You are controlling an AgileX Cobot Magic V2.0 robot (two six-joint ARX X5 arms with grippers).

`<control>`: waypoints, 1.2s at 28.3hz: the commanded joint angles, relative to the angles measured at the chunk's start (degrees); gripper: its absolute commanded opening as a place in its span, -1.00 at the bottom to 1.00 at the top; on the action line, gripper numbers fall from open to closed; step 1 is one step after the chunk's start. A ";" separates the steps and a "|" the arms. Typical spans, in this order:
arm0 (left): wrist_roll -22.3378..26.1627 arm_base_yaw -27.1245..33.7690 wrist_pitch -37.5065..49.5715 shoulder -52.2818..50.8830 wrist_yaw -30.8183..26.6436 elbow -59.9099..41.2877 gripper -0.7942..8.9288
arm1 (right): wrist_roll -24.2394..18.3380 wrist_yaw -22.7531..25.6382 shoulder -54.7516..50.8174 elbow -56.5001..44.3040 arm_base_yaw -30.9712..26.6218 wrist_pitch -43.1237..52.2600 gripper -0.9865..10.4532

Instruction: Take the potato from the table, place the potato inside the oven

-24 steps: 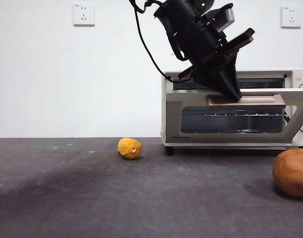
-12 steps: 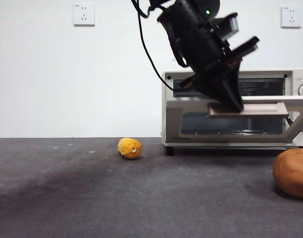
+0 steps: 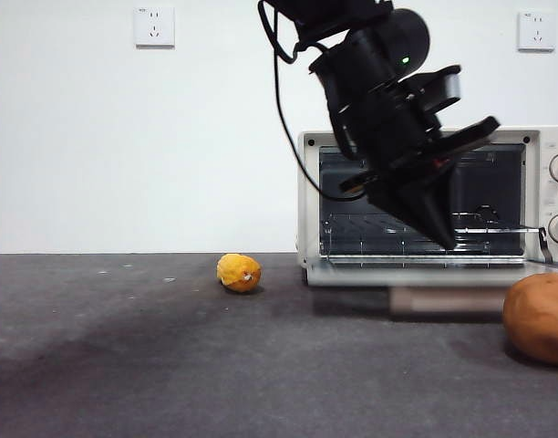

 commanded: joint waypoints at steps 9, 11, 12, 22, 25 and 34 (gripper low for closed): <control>2.23 -0.48 -0.77 -3.87 -0.20 -0.22 -0.85 | -0.44 0.33 -0.09 0.20 0.07 -1.25 -0.82; 2.23 -0.46 -0.77 -5.99 -0.17 -0.22 -0.85 | -0.46 0.52 0.17 0.20 0.07 -1.22 -0.82; 2.21 -0.44 -0.96 -7.43 -0.15 -0.22 -0.85 | -0.44 0.68 0.28 0.20 0.07 -1.25 -0.82; 2.19 -0.20 -5.18 -22.14 -0.37 -0.22 -0.85 | -0.20 -2.36 5.31 0.20 0.07 -3.58 -0.83; 2.05 -0.20 -6.88 -26.27 -0.37 -0.22 -0.85 | -0.20 -5.01 7.76 0.20 0.07 -5.73 -0.83; 2.43 -0.22 -15.41 -37.38 -3.37 -0.22 -0.85 | 2.56 -17.44 13.88 0.15 0.07 -7.43 -0.83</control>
